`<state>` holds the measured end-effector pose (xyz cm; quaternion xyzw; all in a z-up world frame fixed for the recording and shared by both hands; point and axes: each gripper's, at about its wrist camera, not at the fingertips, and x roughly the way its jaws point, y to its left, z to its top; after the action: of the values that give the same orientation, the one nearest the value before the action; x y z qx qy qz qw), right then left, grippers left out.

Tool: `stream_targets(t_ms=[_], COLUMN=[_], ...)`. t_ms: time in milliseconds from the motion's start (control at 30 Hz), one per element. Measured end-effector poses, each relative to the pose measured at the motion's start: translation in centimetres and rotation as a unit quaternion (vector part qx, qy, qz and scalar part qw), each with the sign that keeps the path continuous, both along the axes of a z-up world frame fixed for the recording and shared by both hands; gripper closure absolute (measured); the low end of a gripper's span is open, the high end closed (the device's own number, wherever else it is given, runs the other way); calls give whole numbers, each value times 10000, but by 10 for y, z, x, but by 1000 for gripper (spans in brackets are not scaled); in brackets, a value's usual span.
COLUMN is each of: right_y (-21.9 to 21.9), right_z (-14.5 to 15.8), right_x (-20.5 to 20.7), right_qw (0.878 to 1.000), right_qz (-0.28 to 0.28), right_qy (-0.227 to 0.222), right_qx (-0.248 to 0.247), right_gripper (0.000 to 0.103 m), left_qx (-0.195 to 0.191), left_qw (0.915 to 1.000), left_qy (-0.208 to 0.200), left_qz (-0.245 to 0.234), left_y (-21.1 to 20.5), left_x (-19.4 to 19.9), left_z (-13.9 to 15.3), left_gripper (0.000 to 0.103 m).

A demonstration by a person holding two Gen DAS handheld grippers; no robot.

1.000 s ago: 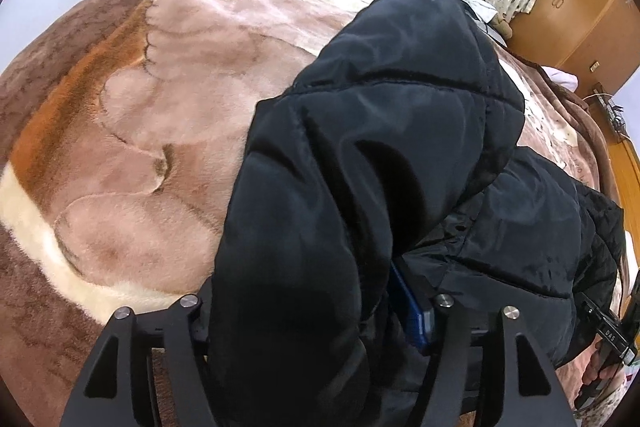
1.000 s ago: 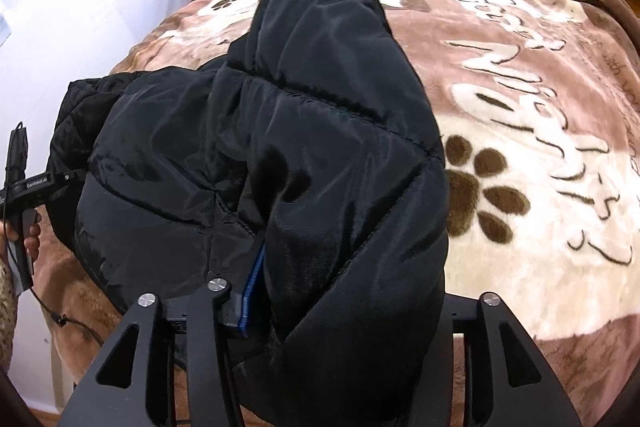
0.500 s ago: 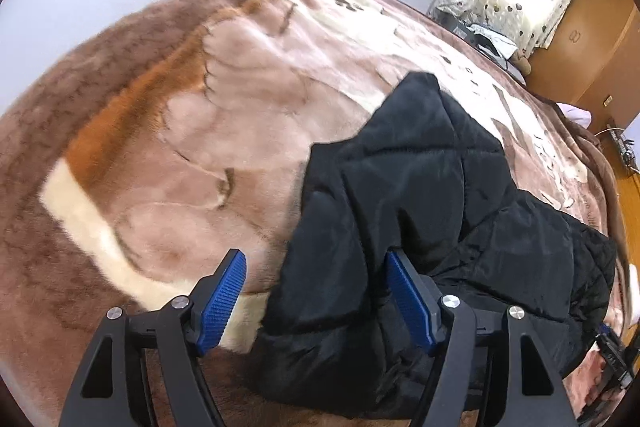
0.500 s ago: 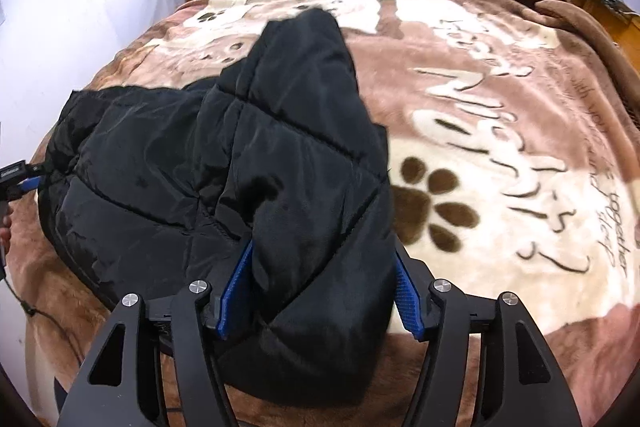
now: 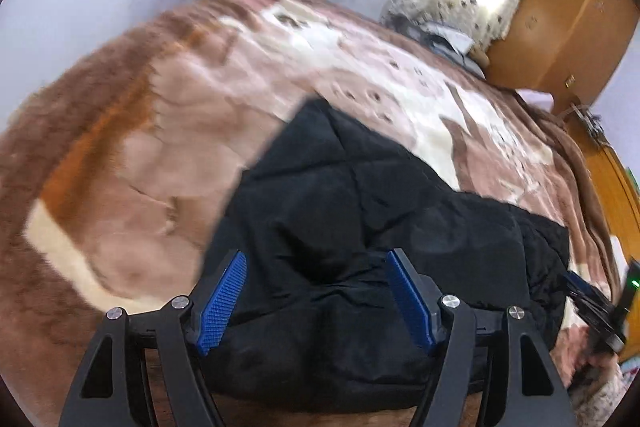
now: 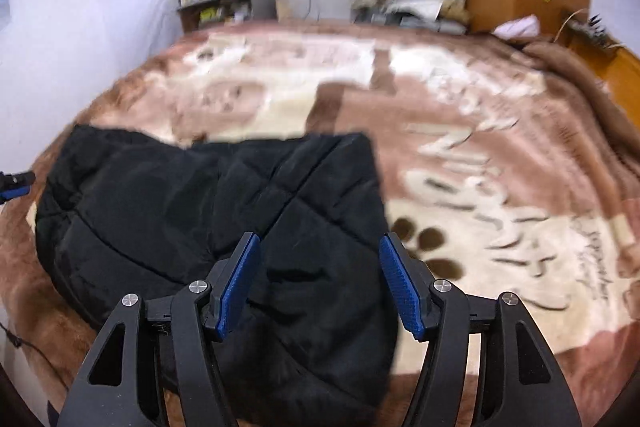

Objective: Fold large clothes
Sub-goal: 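Pull both open tools back from the folded jacket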

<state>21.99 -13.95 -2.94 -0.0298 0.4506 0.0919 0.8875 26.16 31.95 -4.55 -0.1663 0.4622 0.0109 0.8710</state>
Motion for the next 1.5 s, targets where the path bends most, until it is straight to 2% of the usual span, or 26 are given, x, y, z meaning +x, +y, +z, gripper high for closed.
stream_targets(t_ms=[133, 267, 400, 500, 633, 767, 833, 967, 1033, 1200, 1300, 1433, 1500], right_y=[-6, -14, -11, -11, -12, -7, -4, 3, 5, 10, 13, 20, 24], right_z=[-30, -46, -43, -22, 8, 36, 45, 48, 48, 46, 45, 44, 44], right_x=[17, 23, 21, 8, -17, -53, -76, -111, -127, -164, -180, -198, -206], right_qw=[9983, 9952, 9954, 9964, 9976, 9976, 9970, 9970, 9969, 9972, 9976, 9977, 9977], right_qz=[-217, -357, -389, -534, -517, -562, -563, -675, -701, -682, -653, -620, -609], right_qy=[546, 866, 868, 623, 299, 97, 34, 1, -35, -113, -154, -253, -285], right_qx=[57, 277, 145, 202, 350, 403, 527, 380, 359, 300, 177, -54, -98], right_gripper=[41, 41, 41, 41, 41, 41, 41, 39, 33, 33, 33, 32, 32], left_qx=[-74, -375, -147, -112, 63, 475, 531, 747, 797, 1084, 1428, 1277, 1352], left_qw=[9984, 9959, 9962, 9971, 9983, 9985, 9985, 9972, 9967, 9938, 9894, 9913, 9905], left_qy=[567, 745, 809, 693, 537, 251, 161, -22, -94, -147, -188, -147, -176], left_qz=[43, 348, 268, 298, 236, 90, 19, -71, -116, -176, -197, -268, -203], left_y=[0, 11, 4, 2, -7, -32, -47, -77, -89, -116, -130, -140, -143], left_x=[30, 44, 45, 35, 8, -32, -54, -93, -111, -150, -170, -187, -194], left_z=[-33, -53, -53, -41, -17, 11, 22, 35, 38, 33, 29, 22, 21], left_gripper=[31, 31, 31, 31, 31, 30, 27, 26, 23, 22, 22, 22, 22])
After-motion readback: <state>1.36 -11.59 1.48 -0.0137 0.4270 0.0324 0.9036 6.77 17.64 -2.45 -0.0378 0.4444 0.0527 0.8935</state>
